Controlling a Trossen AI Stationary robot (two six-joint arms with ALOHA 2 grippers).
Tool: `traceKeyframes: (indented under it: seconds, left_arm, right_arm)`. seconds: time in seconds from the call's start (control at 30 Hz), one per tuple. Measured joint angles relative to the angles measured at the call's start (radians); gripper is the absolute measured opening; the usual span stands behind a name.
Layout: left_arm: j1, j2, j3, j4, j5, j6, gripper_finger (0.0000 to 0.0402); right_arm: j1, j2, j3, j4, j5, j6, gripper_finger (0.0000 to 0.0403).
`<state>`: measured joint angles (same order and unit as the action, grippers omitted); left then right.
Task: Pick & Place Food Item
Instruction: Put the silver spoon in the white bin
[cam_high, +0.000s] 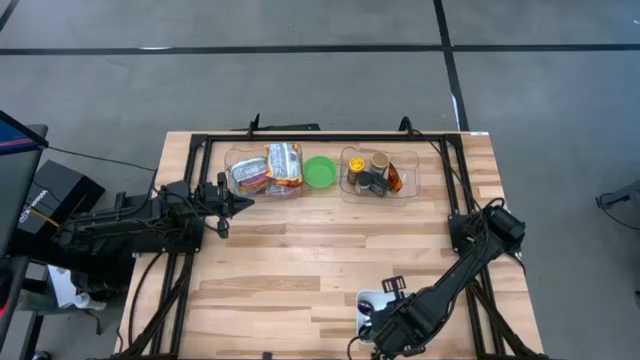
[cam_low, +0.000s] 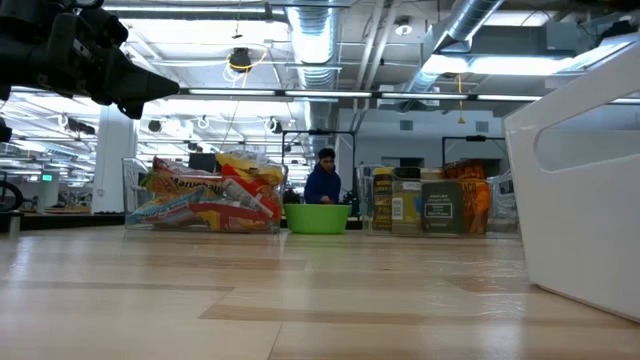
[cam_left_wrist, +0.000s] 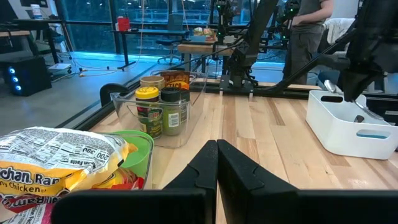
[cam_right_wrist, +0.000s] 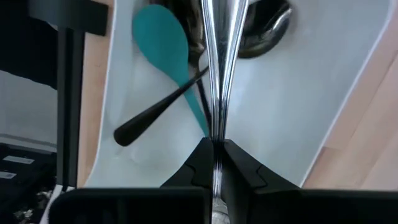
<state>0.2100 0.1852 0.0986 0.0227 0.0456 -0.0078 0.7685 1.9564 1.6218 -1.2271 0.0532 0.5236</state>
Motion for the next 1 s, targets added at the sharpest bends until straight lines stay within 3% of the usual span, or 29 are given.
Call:
traceKeyframes:
  seconds: [1.0]
  left_arm:
    - [0.0,0.0,0.0,0.0,0.0,0.0,0.0001]
  right_arm:
    - [-0.048,0.001,-0.161,0.173,-0.029,-0.184,0.001]
